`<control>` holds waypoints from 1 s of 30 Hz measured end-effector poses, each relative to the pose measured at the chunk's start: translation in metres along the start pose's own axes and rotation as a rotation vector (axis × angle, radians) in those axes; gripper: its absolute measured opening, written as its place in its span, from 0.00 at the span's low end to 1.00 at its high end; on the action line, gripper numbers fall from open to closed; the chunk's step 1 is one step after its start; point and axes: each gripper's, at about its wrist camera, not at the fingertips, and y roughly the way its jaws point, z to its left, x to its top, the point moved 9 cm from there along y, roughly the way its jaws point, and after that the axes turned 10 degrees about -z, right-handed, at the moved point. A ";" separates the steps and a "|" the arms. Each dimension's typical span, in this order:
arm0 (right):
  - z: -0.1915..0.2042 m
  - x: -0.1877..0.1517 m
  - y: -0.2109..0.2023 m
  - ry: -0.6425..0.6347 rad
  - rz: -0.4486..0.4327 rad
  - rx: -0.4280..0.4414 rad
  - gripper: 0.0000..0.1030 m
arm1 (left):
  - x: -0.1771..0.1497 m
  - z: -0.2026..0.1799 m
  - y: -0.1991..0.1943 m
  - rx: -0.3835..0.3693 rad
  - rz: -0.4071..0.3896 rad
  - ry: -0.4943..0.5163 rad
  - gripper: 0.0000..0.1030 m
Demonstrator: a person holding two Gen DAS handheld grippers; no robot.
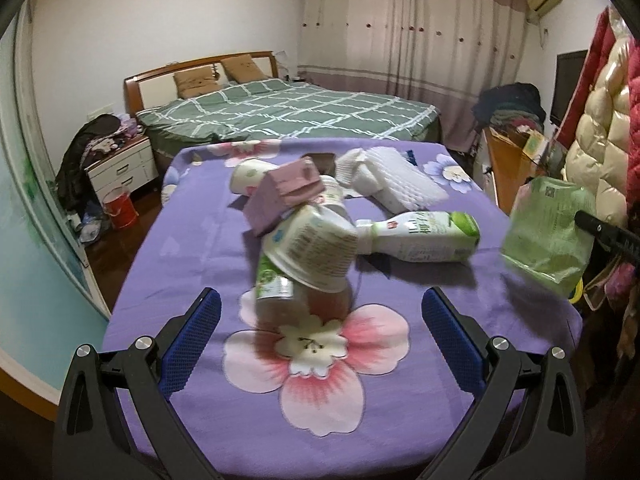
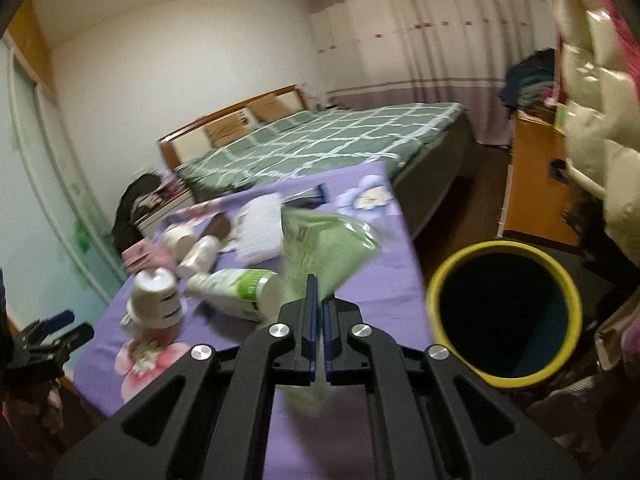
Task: Collect trash
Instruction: 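Carry the green bag over the yellow bin and open the right gripper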
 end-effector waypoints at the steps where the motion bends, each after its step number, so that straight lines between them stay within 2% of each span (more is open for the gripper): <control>1: -0.004 0.001 0.000 0.012 0.001 0.007 0.02 | 0.000 -0.003 0.002 -0.005 0.004 0.003 0.96; 6: -0.014 0.007 -0.002 0.029 -0.019 0.014 0.02 | 0.002 -0.019 0.010 -0.022 0.014 0.026 0.96; 13: -0.060 0.026 -0.011 0.047 -0.083 -0.119 0.02 | 0.001 -0.030 0.019 -0.036 0.024 0.036 0.96; 22: -0.132 0.025 0.010 0.050 -0.068 -0.313 0.03 | -0.003 -0.044 0.038 -0.049 0.063 0.049 0.96; 25: -0.150 0.020 0.024 0.048 -0.044 -0.362 0.13 | -0.003 -0.049 0.044 -0.048 0.074 0.055 0.96; 27: -0.159 0.016 0.029 0.068 -0.044 -0.379 0.36 | -0.002 -0.051 0.047 -0.046 0.078 0.057 0.96; 30: -0.162 0.011 0.030 0.070 -0.043 -0.387 0.38 | -0.001 -0.050 0.051 -0.037 0.079 0.055 0.96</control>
